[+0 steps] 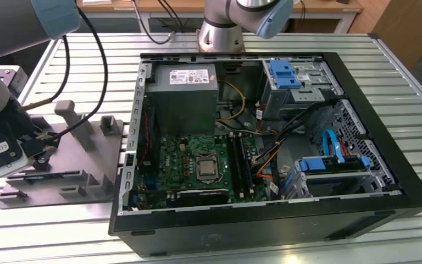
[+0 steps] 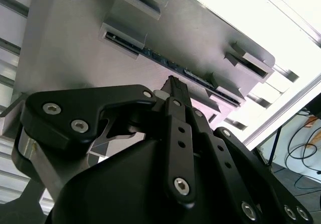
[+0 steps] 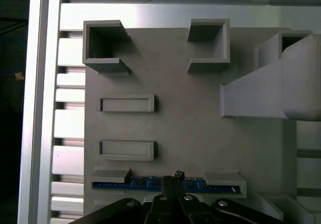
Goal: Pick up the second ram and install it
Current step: 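Pick up the second ram and move it above second insertion slot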
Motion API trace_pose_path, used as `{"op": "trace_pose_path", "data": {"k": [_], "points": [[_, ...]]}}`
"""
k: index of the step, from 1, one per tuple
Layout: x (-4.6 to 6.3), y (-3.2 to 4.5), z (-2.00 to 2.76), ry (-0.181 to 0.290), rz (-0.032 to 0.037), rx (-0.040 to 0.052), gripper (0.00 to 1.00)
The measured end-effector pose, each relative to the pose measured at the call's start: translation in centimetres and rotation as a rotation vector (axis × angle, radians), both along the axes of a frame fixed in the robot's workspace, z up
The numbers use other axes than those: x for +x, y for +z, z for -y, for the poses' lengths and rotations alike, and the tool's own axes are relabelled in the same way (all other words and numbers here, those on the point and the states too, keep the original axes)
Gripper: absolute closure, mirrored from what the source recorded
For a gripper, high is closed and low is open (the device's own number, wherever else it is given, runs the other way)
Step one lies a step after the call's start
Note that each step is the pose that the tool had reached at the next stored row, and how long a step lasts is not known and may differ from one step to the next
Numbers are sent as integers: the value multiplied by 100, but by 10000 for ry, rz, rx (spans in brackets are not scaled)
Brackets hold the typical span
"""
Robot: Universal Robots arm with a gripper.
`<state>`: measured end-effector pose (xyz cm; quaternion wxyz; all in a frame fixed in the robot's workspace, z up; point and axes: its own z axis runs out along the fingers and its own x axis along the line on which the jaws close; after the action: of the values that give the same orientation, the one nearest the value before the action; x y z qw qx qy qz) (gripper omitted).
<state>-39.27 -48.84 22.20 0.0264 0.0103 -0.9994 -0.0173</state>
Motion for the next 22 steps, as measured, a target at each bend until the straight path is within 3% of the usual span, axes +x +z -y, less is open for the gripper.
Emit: {"op": "trace_pose_path", "data": {"k": [7, 22], "points": [[0, 0, 0, 51, 0, -4, 90], [0, -3, 0, 2745, 0, -3, 90]]}}
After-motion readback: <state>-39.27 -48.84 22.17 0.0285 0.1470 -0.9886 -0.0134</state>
